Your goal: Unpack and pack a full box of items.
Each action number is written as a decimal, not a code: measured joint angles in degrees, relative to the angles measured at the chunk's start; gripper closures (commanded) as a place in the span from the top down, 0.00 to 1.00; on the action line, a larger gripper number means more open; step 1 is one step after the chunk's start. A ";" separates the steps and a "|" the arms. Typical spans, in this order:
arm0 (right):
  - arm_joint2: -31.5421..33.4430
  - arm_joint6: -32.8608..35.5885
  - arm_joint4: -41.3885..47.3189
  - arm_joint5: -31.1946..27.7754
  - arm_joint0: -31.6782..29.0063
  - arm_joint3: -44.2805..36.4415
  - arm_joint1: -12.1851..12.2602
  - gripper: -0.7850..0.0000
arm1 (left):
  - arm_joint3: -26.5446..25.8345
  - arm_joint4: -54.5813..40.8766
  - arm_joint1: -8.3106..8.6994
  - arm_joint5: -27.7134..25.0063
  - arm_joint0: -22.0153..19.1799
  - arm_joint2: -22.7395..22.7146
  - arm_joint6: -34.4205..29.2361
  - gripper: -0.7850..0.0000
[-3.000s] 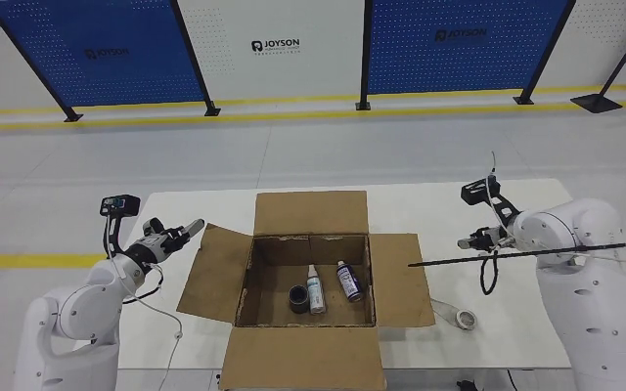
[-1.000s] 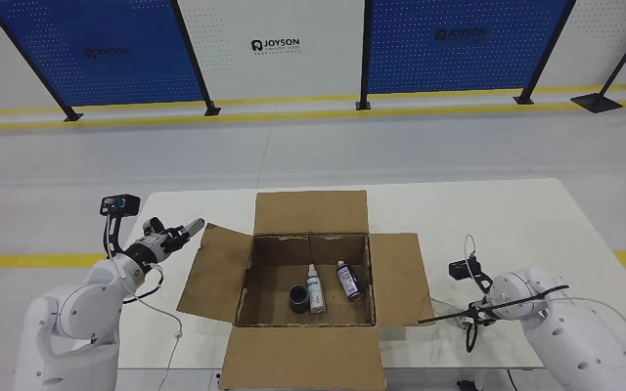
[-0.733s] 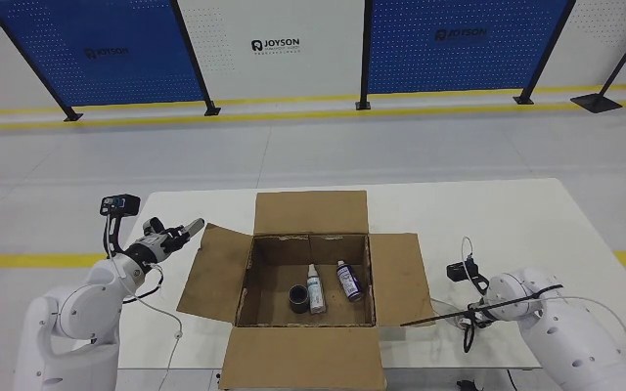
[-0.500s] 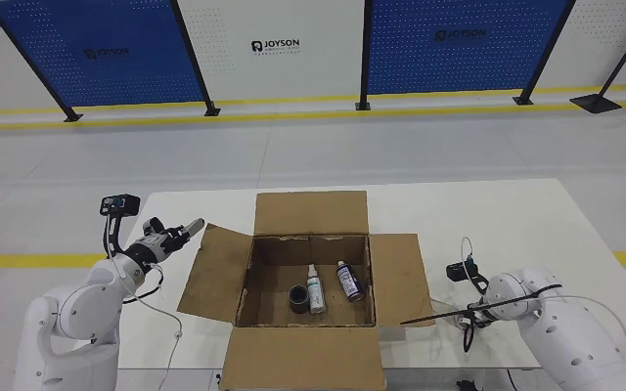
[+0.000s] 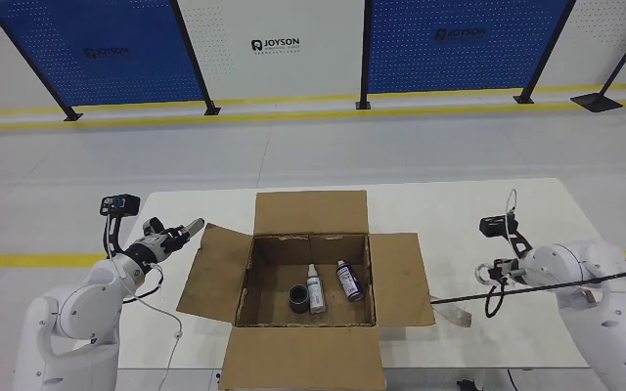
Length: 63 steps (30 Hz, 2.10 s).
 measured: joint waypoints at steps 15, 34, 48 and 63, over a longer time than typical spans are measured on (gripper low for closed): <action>1.70 -8.02 23.62 -2.46 2.07 -18.47 -0.98 0.00 | 0.00 0.00 0.00 0.00 0.00 0.00 0.00 1.00; -30.43 -17.09 69.42 -21.72 15.27 -5.64 -9.91 0.00 | 0.00 0.00 0.00 0.00 0.00 0.00 0.00 1.00; -40.51 -23.76 44.08 -10.14 25.43 2.17 -14.06 0.00 | 0.00 0.00 0.00 0.00 0.00 0.00 0.00 1.00; -44.26 -23.73 38.24 -8.83 27.37 4.57 -15.82 0.00 | 0.00 0.00 0.00 0.00 0.00 0.00 0.00 1.00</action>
